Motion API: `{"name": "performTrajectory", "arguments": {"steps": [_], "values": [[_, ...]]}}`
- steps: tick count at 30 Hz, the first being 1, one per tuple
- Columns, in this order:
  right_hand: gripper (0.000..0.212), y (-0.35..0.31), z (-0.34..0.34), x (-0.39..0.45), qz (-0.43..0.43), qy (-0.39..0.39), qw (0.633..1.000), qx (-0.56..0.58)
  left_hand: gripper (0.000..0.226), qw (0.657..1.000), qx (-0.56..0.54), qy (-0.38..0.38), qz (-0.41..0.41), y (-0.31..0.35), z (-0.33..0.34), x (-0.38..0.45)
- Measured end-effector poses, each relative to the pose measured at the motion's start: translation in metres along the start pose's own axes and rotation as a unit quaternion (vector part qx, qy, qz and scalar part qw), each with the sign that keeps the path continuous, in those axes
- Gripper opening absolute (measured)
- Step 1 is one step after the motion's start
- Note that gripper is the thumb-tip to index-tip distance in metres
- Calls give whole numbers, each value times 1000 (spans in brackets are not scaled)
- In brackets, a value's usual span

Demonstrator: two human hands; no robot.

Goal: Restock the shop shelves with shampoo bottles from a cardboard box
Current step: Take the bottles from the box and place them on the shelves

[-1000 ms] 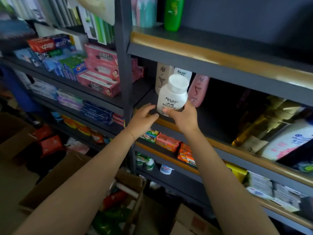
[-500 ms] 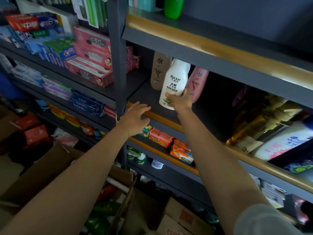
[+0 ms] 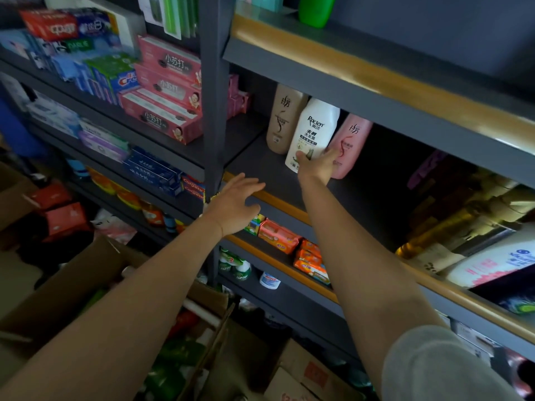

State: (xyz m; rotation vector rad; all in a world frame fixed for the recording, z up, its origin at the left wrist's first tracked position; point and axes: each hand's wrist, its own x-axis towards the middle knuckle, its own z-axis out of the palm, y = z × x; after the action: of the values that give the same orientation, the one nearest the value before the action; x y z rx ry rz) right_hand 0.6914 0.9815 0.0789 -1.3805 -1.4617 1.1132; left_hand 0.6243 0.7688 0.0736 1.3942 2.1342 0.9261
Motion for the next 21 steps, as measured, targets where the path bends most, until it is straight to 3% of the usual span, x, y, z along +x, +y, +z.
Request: {"name": "performTrajectory", "arguments": {"steps": [13, 16, 19, 21], "values": [[77, -10, -7, -11, 30, 10, 999, 16, 55, 1000, -24, -4, 13, 0, -2, 4], [67, -21, -10, -54, 15, 8, 996, 91, 42, 986, -140, 91, 5, -7, -8, -10], [33, -31, -4, -122, -33, -107, 984, 135, 21, 953, -188, 224, -83, -46, -18, -44], [27, -23, 10, -169, -41, -227, 966, 121, 16, 936, -185, 224, -199, -99, -17, -78]]}}
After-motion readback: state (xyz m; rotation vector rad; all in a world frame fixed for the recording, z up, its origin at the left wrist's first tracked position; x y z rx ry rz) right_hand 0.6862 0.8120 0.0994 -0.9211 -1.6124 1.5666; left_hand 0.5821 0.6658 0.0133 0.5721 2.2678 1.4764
